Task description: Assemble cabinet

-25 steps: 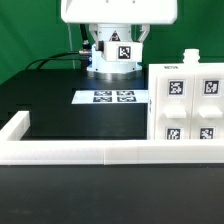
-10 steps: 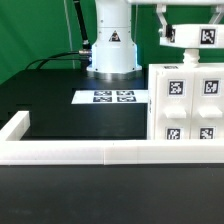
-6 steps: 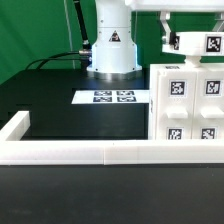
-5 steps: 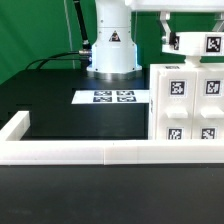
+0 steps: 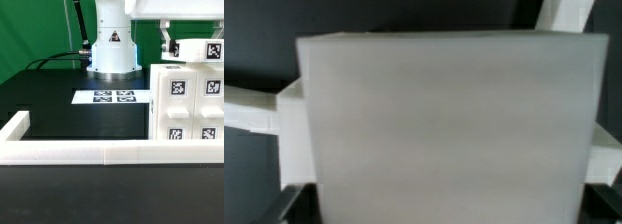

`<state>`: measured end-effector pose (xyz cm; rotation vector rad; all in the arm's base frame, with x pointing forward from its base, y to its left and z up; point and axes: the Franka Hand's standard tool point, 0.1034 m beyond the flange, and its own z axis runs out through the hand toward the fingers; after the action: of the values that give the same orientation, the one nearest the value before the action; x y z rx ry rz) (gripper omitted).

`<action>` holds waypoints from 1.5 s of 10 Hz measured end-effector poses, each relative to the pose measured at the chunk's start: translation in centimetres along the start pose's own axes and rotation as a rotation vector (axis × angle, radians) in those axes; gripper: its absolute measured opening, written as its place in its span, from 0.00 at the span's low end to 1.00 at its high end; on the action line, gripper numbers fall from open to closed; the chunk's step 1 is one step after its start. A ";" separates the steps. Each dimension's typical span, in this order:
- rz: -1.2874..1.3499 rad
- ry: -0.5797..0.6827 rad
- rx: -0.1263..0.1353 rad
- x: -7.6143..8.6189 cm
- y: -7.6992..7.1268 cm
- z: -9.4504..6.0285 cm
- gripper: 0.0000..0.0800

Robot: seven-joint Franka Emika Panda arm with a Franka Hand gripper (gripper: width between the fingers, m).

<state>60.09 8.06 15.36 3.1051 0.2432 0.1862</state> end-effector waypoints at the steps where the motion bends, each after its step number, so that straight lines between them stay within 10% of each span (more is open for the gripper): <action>1: -0.001 0.002 0.000 0.0 -0.1 0.0 0.70; 7: 0.012 0.002 0.001 0.0 -0.1 0.0 0.70; 15: 0.663 0.011 0.034 -0.1 -0.9 0.0 0.70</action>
Offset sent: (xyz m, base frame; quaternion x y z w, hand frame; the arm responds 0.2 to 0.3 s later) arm 0.0000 0.0000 0.0000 0.0000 0.0000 0.0000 1.0000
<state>59.84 8.91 15.27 3.0872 -0.7955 0.2045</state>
